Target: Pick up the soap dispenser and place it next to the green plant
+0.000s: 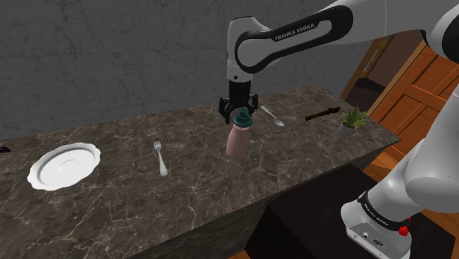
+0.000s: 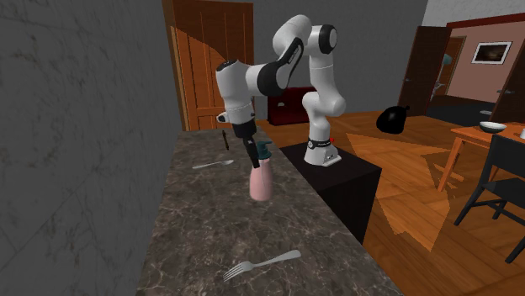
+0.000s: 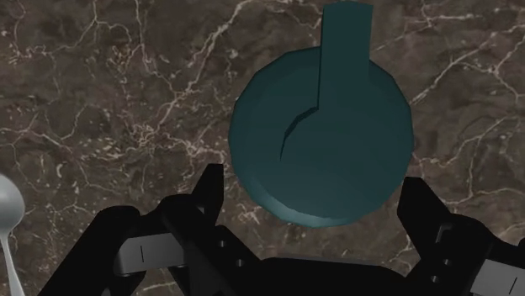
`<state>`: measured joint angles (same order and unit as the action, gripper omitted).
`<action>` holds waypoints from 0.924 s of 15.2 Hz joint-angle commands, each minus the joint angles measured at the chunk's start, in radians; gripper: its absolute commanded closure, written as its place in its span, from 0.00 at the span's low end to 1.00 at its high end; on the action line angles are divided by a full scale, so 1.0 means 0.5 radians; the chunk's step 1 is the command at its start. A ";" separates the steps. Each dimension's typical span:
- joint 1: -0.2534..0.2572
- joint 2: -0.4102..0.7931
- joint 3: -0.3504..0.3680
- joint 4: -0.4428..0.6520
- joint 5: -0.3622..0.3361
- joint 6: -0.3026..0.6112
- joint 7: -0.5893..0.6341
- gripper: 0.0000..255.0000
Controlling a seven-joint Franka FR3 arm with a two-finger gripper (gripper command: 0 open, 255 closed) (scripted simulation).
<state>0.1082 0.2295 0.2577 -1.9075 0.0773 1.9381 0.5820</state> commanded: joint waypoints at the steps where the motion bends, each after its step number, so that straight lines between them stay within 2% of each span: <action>1: 0.001 0.000 0.001 -0.011 0.001 0.012 0.001 0.00; 6: 0.001 0.000 0.001 -0.011 0.001 0.012 0.001 0.00; 7: 0.001 0.000 0.001 -0.011 0.001 0.012 0.001 1.00; 14: 0.001 -0.001 0.001 -0.011 0.001 0.010 0.001 1.00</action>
<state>0.1084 0.2282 0.2577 -1.9115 0.0776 1.9437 0.5824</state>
